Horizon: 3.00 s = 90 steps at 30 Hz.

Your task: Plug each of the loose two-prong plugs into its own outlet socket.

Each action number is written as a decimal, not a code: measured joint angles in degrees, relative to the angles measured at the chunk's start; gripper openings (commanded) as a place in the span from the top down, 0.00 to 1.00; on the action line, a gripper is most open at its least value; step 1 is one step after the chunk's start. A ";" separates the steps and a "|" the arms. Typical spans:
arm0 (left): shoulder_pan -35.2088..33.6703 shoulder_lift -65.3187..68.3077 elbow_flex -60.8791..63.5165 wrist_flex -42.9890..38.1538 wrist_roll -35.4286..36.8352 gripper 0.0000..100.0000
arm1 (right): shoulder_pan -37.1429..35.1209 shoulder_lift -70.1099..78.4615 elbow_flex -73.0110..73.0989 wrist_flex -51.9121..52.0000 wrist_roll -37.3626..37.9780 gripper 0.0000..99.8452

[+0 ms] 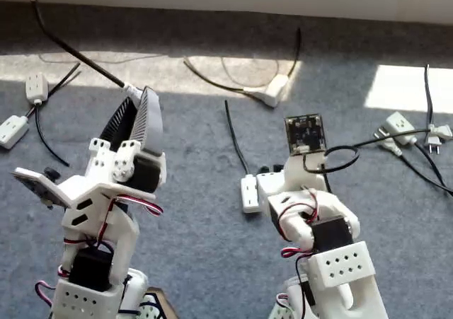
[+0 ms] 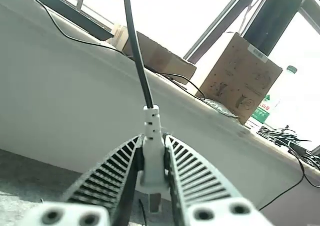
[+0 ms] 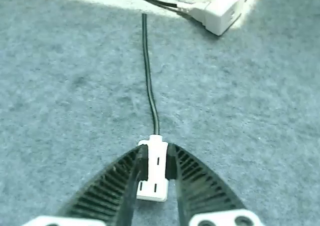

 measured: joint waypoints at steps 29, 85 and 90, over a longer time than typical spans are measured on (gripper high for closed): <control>30.77 -0.26 19.78 -25.76 5.54 0.99 | -5.80 -37.27 13.01 -0.70 5.19 0.99; 39.30 -1.14 19.69 -13.71 3.25 0.99 | 8.88 -36.22 15.12 -22.86 8.97 0.99; 38.59 -0.62 20.22 -12.22 3.16 0.99 | 11.08 -36.40 20.57 -23.38 8.88 0.99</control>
